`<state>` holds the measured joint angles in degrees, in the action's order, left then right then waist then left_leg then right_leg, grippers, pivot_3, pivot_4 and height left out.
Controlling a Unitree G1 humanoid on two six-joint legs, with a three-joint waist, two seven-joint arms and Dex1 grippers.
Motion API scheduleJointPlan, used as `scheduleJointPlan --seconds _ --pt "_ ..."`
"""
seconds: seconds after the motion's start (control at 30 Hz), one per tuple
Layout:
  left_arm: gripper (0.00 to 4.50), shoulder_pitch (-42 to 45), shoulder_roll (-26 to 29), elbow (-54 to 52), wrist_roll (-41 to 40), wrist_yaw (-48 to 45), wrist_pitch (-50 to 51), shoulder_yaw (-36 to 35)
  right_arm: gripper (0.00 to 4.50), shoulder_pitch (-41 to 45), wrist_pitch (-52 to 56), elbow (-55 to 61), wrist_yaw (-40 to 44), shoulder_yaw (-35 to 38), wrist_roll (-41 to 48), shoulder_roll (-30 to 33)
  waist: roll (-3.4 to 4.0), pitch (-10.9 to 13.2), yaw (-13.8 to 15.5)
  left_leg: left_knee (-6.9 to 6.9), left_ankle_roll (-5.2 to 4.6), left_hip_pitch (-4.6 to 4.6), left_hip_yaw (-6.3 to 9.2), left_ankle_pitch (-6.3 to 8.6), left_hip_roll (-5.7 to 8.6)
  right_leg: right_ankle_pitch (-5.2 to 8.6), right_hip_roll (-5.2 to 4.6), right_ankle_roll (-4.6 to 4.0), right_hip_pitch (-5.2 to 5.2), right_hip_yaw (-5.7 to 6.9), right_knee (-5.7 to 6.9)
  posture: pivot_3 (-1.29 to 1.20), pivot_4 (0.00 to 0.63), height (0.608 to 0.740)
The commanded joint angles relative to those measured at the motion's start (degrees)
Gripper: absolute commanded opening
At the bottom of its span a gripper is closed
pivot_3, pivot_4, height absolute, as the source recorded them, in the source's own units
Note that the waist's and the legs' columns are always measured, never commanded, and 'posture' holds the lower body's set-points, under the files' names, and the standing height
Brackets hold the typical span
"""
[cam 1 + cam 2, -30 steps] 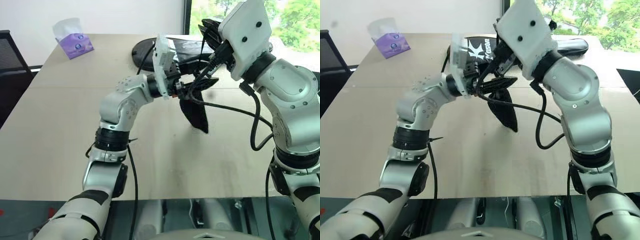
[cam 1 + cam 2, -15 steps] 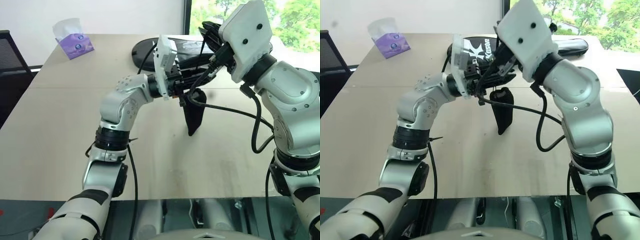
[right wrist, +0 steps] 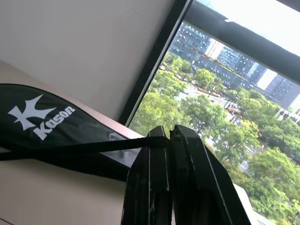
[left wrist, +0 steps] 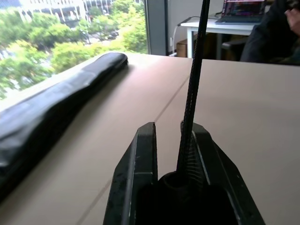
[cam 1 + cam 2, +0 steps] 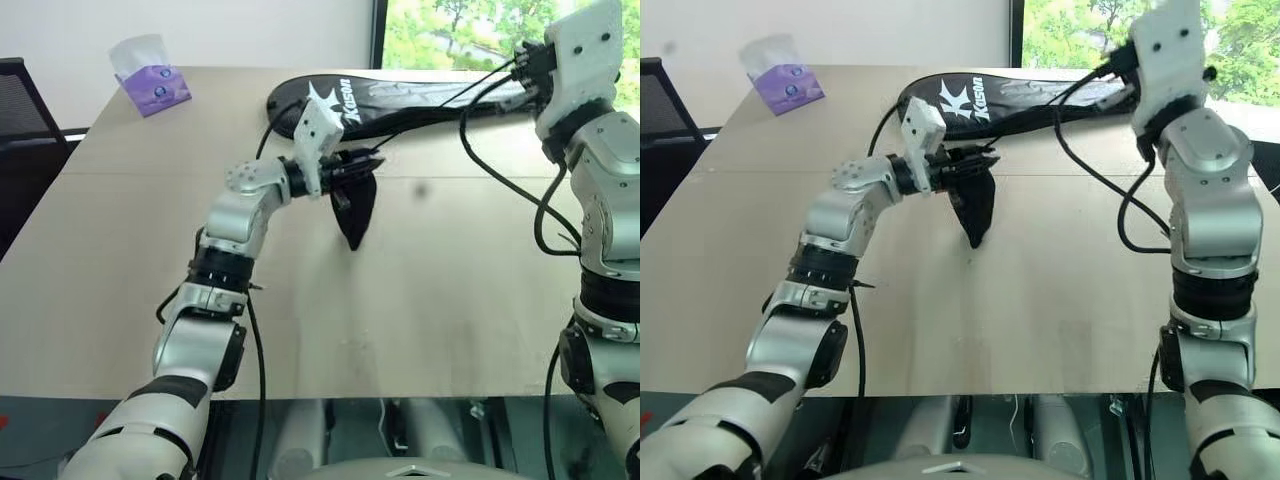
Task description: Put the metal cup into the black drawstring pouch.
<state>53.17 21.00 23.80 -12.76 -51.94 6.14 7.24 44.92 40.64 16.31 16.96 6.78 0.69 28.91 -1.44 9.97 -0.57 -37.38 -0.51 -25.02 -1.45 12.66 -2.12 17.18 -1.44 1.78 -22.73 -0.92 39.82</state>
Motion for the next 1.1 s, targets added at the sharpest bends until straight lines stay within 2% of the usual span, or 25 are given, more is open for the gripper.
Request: scheduleJointPlan --seconds 0.03,0.1,0.13,0.23,0.27,0.37,0.47,0.73,0.9,1.03,1.1 --pt "0.26 -0.1 0.1 2.5 2.8 2.2 -3.7 -0.8 0.00 -3.3 -2.7 1.5 -2.1 7.1 0.1 2.1 0.00 0.0 -0.1 0.01 0.00 0.00 0.00 0.00 0.00 0.00 0.00 0.00 0.00 -0.01 0.00 0.00 0.150 0.740" --pt "1.26 0.0 -1.6 2.1 2.0 0.9 -2.6 -0.1 0.00 -8.6 -1.9 2.1 -0.7 8.5 2.7 0.8 0.00 0.0 -0.1 0.02 0.00 0.02 0.00 0.00 -0.01 0.00 0.00 0.00 0.00 -0.01 0.01 0.00 0.150 0.740" --pt "1.45 -0.3 -2.6 0.9 1.0 -0.1 -1.0 0.2 0.00 -11.8 -3.1 2.1 0.0 8.1 2.2 1.7 0.00 0.0 0.2 0.02 0.00 0.01 0.02 0.00 -0.01 0.00 0.01 0.00 0.01 0.01 0.01 0.00 0.150 0.740" --pt "2.90 -0.4 -3.9 -2.9 -0.4 -0.1 1.1 -0.7 1.04 -20.0 -4.6 3.7 2.5 7.9 2.8 3.5 0.02 0.0 0.4 -0.01 -0.01 -0.04 0.03 0.00 0.01 0.00 -0.01 0.01 0.01 0.02 -0.03 0.00 0.150 0.740" --pt "3.36 -0.3 -3.6 -4.0 -1.1 -0.1 2.6 -1.5 1.52 -22.0 -4.3 4.4 3.3 8.3 3.6 3.8 0.04 0.0 0.3 -0.02 -0.01 -0.04 0.00 0.00 0.01 0.00 0.00 0.01 0.00 0.00 -0.02 0.00 0.150 0.740" --pt "3.38 -0.6 -2.1 -8.3 -6.6 -2.0 11.2 -4.2 2.94 -27.6 -5.4 5.7 6.1 9.2 5.0 5.4 0.07 0.0 -0.4 -0.03 0.00 -0.01 -0.01 0.00 -0.02 0.00 0.06 0.01 -0.03 -0.04 0.05 0.00 0.150 0.740" --pt "3.38 -2.8 0.1 -11.8 -8.8 -1.1 14.6 -7.1 4.34 -33.8 -6.7 8.2 9.4 11.0 8.4 5.4 0.10 0.0 -0.6 0.01 0.00 0.15 -0.03 0.00 -0.07 0.00 0.19 0.01 0.01 -0.14 0.08 0.00 0.150 0.740" --pt "3.38 -14.1 2.8 -17.5 -11.3 6.1 16.2 -15.7 4.43 -48.8 -14.7 16.6 16.9 16.2 19.2 1.3 0.17 0.0 -0.2 -0.06 0.01 0.26 0.03 0.01 -0.08 -0.01 0.23 0.03 0.17 -0.28 0.07 0.00 0.150 0.740" --pt "3.38 -24.1 6.8 -23.2 -13.0 6.6 16.8 -20.4 4.43 -60.0 -21.0 18.7 19.5 17.8 19.7 0.5 0.16 -0.1 -0.1 -0.06 0.01 0.26 0.10 0.01 -0.10 -0.01 0.20 0.02 0.20 -0.31 0.06 0.00 0.150 0.740" --pt "3.38 -34.3 9.5 -26.5 -12.8 6.3 15.7 -23.0 4.43 -63.0 -25.2 16.6 18.6 19.8 19.4 -0.6 0.18 -0.1 -0.3 -0.06 -0.02 0.41 0.06 0.03 -0.09 -0.01 0.16 0.02 0.32 -0.33 0.07 0.00 0.150 0.740" --pt "3.38 -37.7 9.5 -27.6 -13.6 7.2 16.0 -24.3 4.43 -62.5 -26.9 14.7 18.3 19.6 18.8 -0.5 0.16 -0.1 -0.4 -0.04 -0.22 0.77 0.03 0.16 -0.09 0.00 0.13 0.01 0.64 -0.33 0.03 0.00 0.150 0.740"
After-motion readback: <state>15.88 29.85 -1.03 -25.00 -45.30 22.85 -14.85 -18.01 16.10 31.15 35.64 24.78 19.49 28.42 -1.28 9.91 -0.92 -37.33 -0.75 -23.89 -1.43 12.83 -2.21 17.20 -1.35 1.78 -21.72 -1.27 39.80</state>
